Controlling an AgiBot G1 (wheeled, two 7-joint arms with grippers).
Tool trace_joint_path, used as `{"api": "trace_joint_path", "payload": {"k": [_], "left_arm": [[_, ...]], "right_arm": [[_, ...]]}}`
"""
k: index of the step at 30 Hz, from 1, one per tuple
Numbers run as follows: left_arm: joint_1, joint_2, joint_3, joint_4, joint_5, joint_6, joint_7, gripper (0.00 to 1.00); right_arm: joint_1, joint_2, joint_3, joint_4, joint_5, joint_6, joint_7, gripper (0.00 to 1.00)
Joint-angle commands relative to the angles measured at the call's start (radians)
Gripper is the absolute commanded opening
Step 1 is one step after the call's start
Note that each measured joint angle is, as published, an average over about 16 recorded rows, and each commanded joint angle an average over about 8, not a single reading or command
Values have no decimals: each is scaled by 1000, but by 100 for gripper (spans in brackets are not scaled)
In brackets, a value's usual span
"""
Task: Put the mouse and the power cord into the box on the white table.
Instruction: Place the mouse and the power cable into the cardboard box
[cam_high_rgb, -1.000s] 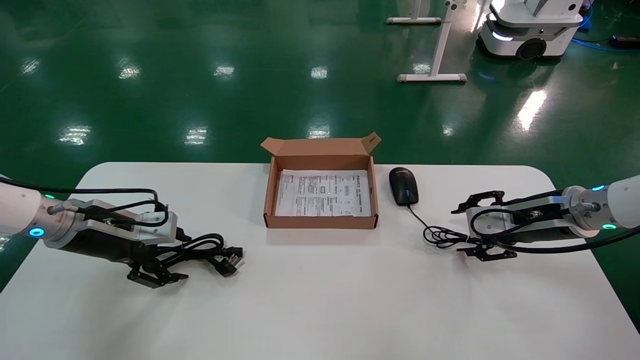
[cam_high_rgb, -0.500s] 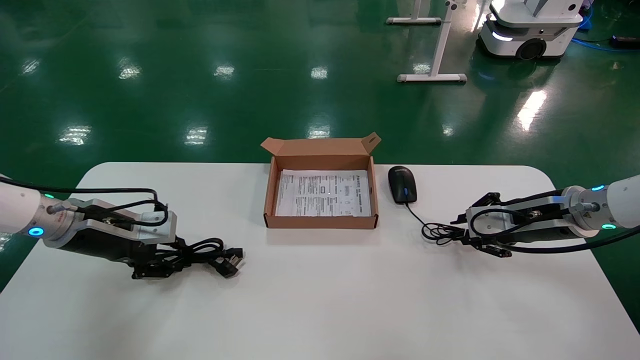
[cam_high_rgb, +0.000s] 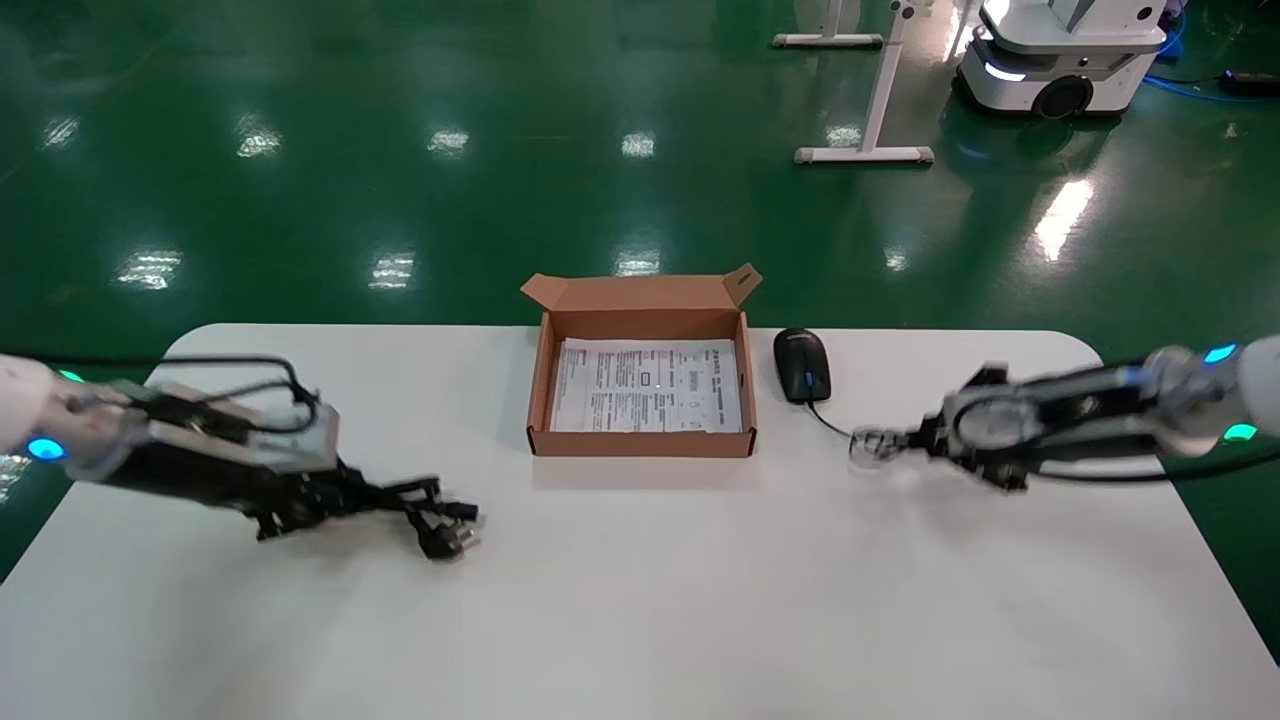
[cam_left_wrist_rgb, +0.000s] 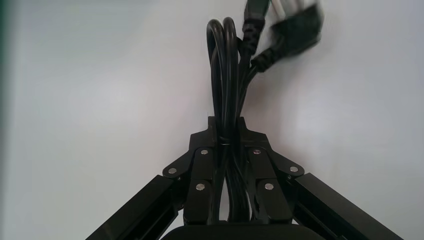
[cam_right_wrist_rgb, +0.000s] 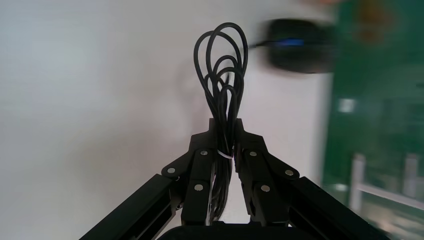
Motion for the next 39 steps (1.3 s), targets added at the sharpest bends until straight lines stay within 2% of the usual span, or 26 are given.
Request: {"api": "trace_joint_path", "payload": {"k": [1,7,15,31,39], "left_arm": [[-17,-16,-6,-3,-9,11,6,0],[-118,-41,-38,-32,-52,-11,9,0],[-206,5,-60,-67,-77,-104,14,0],[-248,81,-76,-23,-93,-231,81,0],[-248,75,-62,7,-73,-224,87,0]], "right_arm": [[20,10,6,6,9,-9,1,0],[121,-10,36,52,49,24,22,0],[177,-93,75,77,103,98,19,0],[96,-258,80,32,117,162,-71,0],[54,-289,70,77,117,211,-119,0]]}}
